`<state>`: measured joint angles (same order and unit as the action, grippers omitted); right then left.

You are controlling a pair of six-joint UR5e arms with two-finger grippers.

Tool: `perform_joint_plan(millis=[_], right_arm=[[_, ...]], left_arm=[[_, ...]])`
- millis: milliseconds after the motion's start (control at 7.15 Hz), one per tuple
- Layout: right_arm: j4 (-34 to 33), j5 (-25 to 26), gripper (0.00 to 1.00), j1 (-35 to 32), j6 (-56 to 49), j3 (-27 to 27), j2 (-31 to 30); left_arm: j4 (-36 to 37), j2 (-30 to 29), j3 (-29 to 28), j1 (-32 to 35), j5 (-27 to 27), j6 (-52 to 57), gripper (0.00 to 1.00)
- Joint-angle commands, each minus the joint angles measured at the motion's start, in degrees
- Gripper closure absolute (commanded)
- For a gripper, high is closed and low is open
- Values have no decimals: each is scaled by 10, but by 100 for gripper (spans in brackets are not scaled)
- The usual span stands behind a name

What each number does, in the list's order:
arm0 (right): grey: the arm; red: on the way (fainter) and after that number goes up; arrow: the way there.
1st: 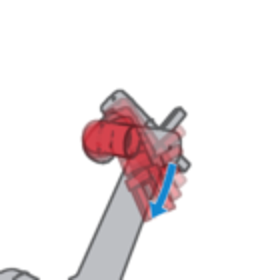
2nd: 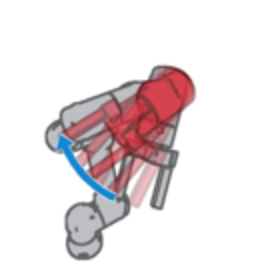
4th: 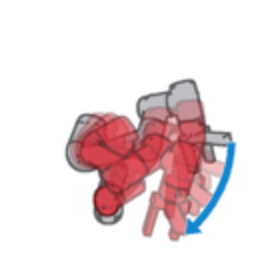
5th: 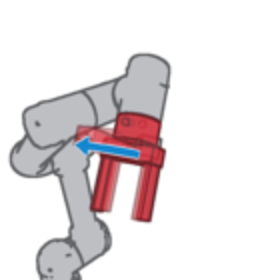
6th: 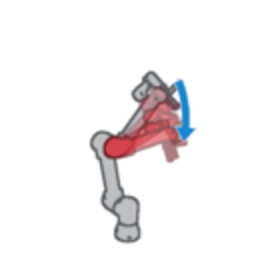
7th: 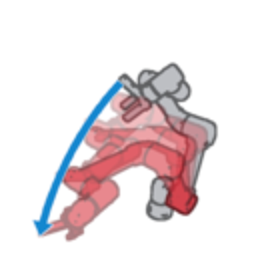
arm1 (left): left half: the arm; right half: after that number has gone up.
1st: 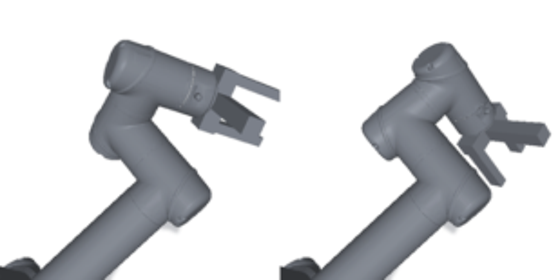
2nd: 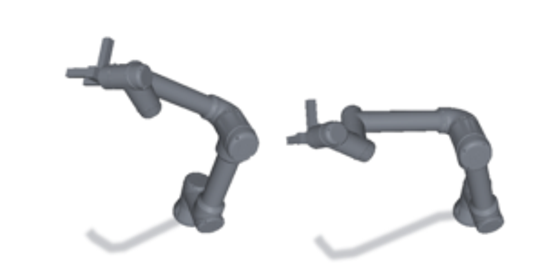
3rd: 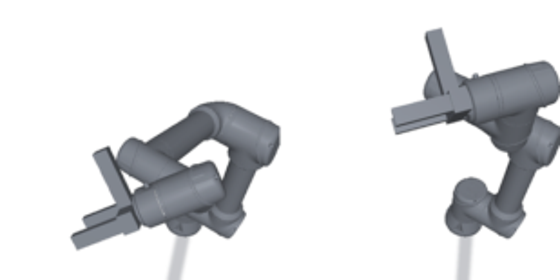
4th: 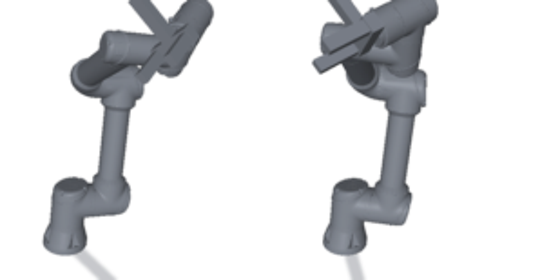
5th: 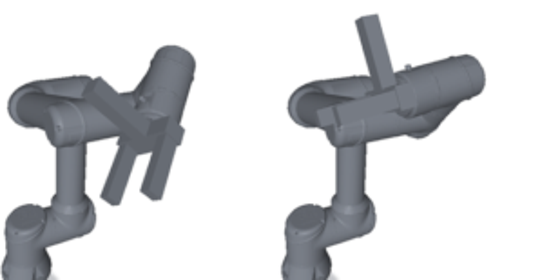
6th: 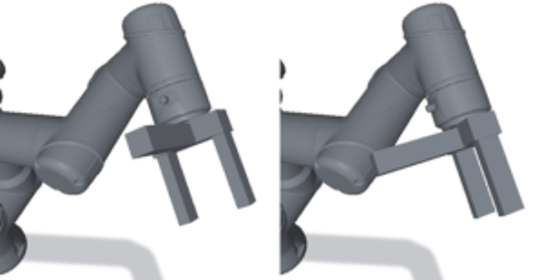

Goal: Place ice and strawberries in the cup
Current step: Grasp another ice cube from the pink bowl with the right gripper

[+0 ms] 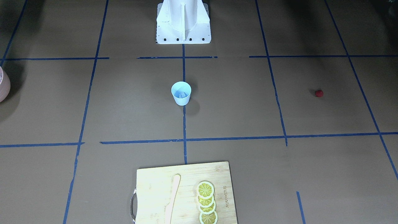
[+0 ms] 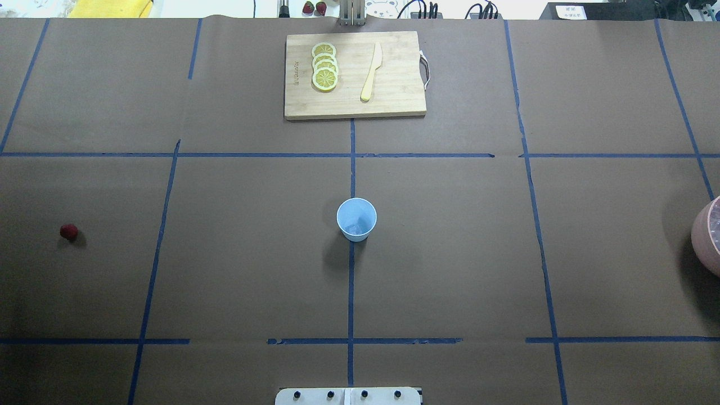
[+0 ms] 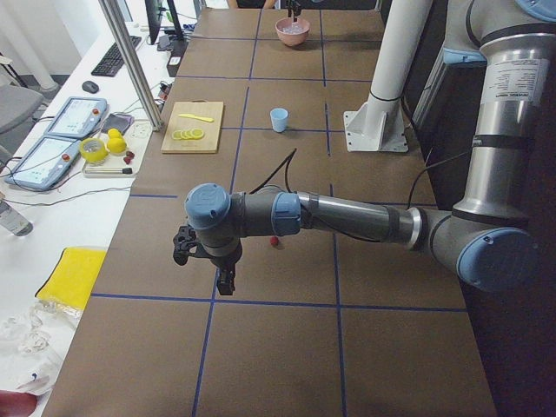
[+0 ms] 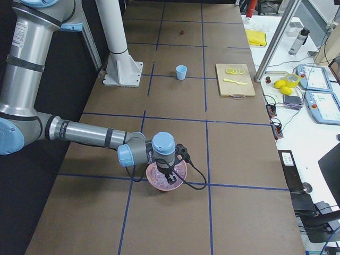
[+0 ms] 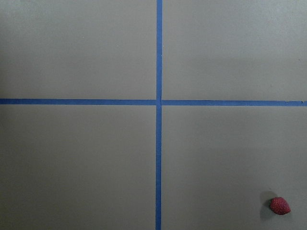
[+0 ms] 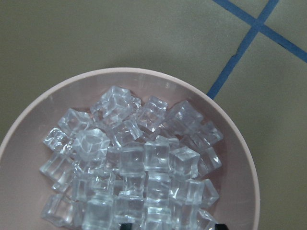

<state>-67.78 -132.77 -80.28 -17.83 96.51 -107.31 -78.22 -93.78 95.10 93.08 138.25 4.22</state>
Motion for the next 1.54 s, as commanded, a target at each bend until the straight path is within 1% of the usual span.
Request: perform_joint_plan(millis=[0,419,978,1398], right_arm=[[0,-1,35,2,3,-20,11],[-1,-4,35,5,8,-23,14],[-2,-5,36,28,22,-24,12],[-3,-4,36,29,21,-25,10]], left_arm=[[0,0,0,0,0,0,0],[0,0,0,0,0,-1,0],[0,-1,1,0,0,-1,0],[0,0,4,0,0,-2,0]])
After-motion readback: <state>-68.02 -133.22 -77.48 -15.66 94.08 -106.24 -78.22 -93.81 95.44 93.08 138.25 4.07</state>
